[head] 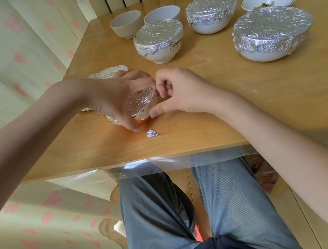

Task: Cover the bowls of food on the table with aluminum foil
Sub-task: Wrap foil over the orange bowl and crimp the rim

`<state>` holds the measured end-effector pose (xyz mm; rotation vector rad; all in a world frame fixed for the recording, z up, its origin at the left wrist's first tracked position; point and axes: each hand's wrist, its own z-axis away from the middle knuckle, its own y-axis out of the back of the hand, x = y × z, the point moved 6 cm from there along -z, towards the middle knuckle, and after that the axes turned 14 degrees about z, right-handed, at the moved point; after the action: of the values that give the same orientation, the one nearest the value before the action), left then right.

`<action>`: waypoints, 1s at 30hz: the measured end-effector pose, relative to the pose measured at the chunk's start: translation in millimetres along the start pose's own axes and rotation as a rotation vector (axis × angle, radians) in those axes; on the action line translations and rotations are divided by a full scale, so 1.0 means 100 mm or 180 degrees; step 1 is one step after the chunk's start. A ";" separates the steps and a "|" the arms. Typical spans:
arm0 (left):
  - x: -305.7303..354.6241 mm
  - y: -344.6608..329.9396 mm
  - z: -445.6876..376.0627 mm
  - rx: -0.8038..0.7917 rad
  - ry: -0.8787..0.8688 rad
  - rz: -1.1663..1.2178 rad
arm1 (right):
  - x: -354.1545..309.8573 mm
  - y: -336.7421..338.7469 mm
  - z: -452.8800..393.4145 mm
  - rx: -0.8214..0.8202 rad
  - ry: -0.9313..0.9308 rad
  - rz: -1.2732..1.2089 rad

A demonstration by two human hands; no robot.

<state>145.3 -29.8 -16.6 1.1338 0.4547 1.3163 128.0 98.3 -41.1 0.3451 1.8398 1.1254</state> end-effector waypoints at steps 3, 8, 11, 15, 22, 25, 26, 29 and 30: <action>-0.01 0.00 0.00 0.0004 0.0021 -0.0018 | -0.04 0.06 -0.01 0.0260 -0.0004 0.0013; 0.00 -0.02 0.02 -0.0004 0.0047 -0.0026 | -0.13 0.02 0.05 0.0073 0.0155 0.0315; -0.01 -0.02 0.03 0.0027 0.0008 -0.0074 | -0.12 0.05 0.16 -0.0079 0.0259 0.0377; -0.09 -0.01 0.07 -0.0025 0.0216 -0.0286 | 0.12 0.15 0.29 0.0194 0.0011 0.0446; -0.03 -0.02 0.17 0.0945 0.0189 0.0136 | -0.05 -0.26 0.59 0.0263 -0.0631 -0.0601; -0.08 -0.09 0.12 0.1192 0.0351 0.0048 | -0.20 -0.36 0.62 0.0004 -0.0613 -0.0778; -0.11 -0.11 0.11 0.1160 0.0371 0.0114 | -0.24 -0.37 0.62 -0.0037 -0.0601 -0.0889; -0.14 -0.16 0.09 0.1055 0.0359 0.0243 | -0.29 -0.35 0.61 -0.0035 -0.0672 -0.1239; -0.13 -0.16 0.09 0.1069 0.0332 0.0240 | -0.28 -0.35 0.60 -0.0038 -0.0723 -0.1385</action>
<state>157.4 -42.7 -30.8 1.3732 0.7363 1.4031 199.7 95.0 -63.6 0.0544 1.6050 0.7628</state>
